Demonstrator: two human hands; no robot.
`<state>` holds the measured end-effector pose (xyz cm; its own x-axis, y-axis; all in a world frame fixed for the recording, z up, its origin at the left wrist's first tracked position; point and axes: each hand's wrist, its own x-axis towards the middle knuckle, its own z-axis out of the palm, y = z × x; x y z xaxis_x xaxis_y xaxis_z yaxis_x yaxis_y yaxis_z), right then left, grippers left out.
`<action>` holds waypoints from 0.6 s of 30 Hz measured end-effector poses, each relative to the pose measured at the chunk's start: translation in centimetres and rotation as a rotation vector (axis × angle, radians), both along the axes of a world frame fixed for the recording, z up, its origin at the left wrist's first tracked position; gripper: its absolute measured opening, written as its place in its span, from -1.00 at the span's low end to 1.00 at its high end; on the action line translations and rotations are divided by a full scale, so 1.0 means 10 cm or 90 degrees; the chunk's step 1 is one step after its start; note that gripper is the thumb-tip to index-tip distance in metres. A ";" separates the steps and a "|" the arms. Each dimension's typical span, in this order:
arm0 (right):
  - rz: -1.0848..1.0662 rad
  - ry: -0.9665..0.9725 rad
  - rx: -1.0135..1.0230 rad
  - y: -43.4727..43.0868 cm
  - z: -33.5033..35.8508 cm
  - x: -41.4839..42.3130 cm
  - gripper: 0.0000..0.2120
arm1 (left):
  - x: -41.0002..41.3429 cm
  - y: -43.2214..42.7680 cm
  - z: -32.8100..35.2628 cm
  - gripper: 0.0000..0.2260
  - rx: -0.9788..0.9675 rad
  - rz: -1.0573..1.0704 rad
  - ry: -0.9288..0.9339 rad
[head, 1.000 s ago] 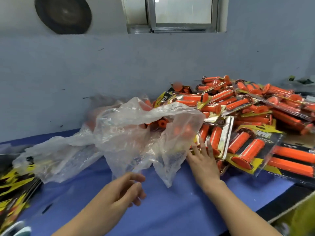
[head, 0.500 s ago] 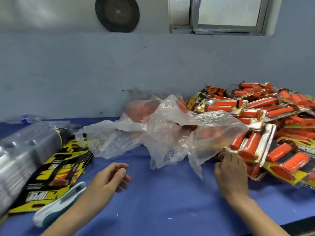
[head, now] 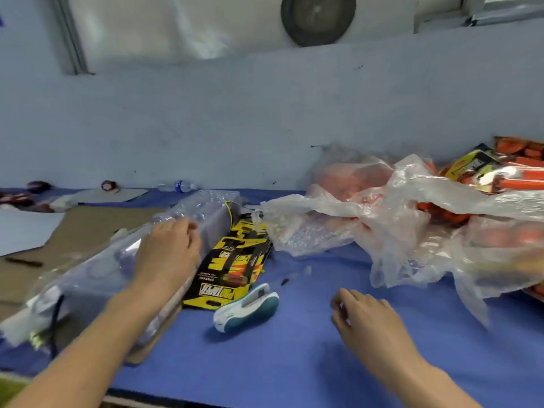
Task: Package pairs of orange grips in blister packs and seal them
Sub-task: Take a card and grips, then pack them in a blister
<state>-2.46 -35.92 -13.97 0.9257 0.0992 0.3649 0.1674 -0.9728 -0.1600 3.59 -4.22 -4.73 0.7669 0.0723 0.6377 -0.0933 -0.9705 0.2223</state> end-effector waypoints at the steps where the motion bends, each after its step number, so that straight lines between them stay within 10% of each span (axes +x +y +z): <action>1: 0.008 0.002 0.004 0.06 -0.01 0.05 -0.90 | 0.05 0.23 0.06 -0.79 0.060 0.083 0.044; 6: 0.037 0.000 0.018 0.31 -0.07 0.21 -0.82 | 0.22 0.87 0.04 -0.63 0.068 0.184 0.327; 18: 0.230 -0.059 0.170 1.18 0.25 0.14 -0.66 | 0.09 0.91 0.14 -0.56 -0.123 0.060 0.269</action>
<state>-1.05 -24.12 -11.51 0.8112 0.3014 0.5011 0.5141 -0.7759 -0.3655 4.46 4.90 -3.38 0.9404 0.2411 0.2399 0.1311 -0.9078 0.3984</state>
